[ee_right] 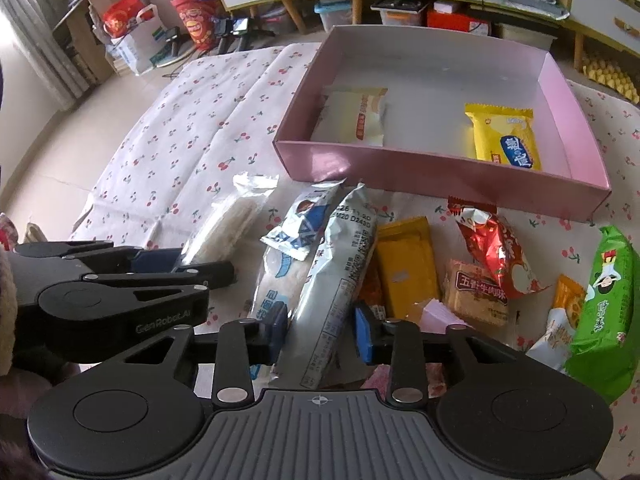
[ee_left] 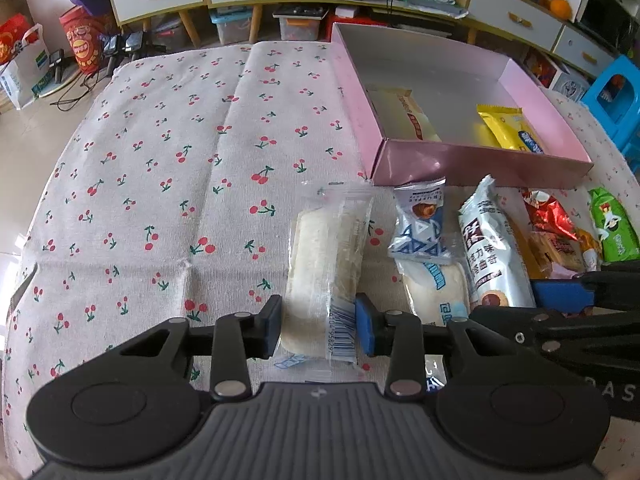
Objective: Organize snacks
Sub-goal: 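Grasp the long silver packet with the right tool while the left tool grasps the clear bread packet, then carry both packets into the pink box and open both tools to release them, then move both open tools back over the remaining snacks, then grasp the green snack packet with the right tool while the left tool grasps the pink peach packet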
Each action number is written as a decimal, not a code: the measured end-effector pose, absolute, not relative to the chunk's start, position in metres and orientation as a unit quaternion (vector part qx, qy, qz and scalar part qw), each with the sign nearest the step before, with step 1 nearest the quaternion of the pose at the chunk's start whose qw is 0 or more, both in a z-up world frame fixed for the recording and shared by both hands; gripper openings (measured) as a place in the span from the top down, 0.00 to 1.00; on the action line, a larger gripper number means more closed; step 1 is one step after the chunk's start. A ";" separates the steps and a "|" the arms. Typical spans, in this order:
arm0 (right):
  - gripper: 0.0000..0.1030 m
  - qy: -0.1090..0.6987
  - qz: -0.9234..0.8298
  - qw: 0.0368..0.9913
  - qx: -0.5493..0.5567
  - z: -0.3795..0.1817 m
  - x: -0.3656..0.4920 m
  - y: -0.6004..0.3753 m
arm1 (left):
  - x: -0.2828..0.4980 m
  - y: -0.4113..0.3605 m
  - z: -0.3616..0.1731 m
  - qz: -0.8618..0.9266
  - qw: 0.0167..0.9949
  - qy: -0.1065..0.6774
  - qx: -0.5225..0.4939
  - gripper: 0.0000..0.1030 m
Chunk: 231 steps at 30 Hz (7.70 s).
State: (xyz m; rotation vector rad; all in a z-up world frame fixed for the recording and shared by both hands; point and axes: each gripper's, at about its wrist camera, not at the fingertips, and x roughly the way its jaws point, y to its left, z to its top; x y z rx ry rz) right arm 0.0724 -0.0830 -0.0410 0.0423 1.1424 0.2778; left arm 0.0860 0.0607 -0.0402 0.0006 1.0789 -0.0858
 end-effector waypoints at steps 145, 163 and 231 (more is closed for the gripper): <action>0.14 0.481 -0.026 0.871 0.098 0.020 0.067 -0.225 | 0.083 0.001 -0.003 -0.145 0.885 0.442 0.011 0.01; 0.14 0.533 -0.052 0.837 0.117 -0.017 0.061 -0.252 | 0.045 -0.034 -0.021 -0.219 0.862 0.450 0.078 0.07; 0.57 0.501 -0.079 0.825 0.250 -0.022 0.058 -0.267 | 0.054 -0.035 -0.020 -0.216 0.844 0.491 -0.011 0.70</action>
